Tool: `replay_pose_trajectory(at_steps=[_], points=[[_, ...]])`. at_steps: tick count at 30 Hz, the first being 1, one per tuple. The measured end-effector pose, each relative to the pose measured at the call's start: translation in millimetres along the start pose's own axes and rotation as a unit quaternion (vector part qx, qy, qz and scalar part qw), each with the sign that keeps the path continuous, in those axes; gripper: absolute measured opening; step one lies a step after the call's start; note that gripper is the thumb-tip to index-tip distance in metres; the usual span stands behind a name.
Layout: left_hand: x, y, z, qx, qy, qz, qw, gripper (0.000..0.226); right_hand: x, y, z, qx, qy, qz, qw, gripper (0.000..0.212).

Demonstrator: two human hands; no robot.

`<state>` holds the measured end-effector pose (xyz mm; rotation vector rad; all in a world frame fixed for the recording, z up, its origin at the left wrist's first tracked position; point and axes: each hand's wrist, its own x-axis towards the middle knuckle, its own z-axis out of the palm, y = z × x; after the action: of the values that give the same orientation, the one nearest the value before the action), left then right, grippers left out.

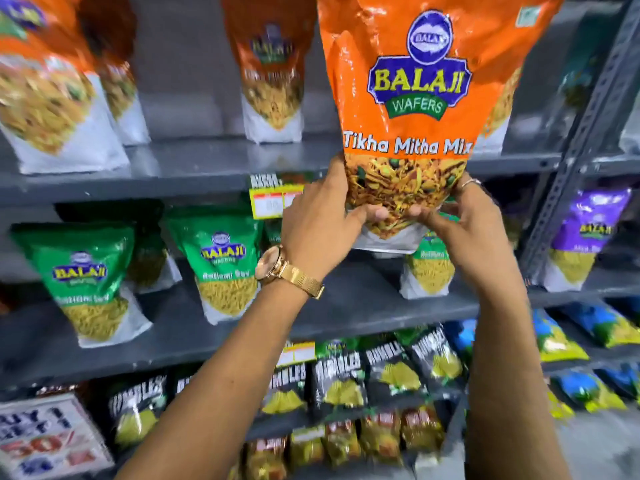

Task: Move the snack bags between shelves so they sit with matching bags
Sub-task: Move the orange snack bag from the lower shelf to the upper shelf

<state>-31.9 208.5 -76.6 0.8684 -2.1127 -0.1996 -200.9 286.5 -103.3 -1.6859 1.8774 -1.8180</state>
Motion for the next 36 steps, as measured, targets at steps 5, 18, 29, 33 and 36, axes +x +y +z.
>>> replay_pose_trajectory(at_steps=[5,18,29,33,36], points=[[34.7,-3.0,-33.4,0.027,0.068,0.017,0.997,0.064,45.5,-27.6,16.8,0.09,0.014,-0.055,0.994,0.059],[140.7,-83.7,-52.1,0.086,0.054,-0.038,0.994,0.072,182.9,-34.6,102.0,0.133,-0.069,-0.026,0.988,0.059],[182.1,-135.8,-24.8,-0.06,0.013,-0.117,0.991,0.066,217.0,-6.0,166.2,0.123,-0.073,0.044,0.989,0.05],[182.1,-149.9,-17.0,-0.113,-0.008,-0.121,0.986,0.06,211.5,-0.8,173.9,0.119,-0.087,0.042,0.988,0.051],[175.5,-158.1,-9.2,-0.123,-0.013,-0.109,0.986,0.059,211.5,2.0,173.7,0.139,-0.1,0.038,0.984,0.049]])
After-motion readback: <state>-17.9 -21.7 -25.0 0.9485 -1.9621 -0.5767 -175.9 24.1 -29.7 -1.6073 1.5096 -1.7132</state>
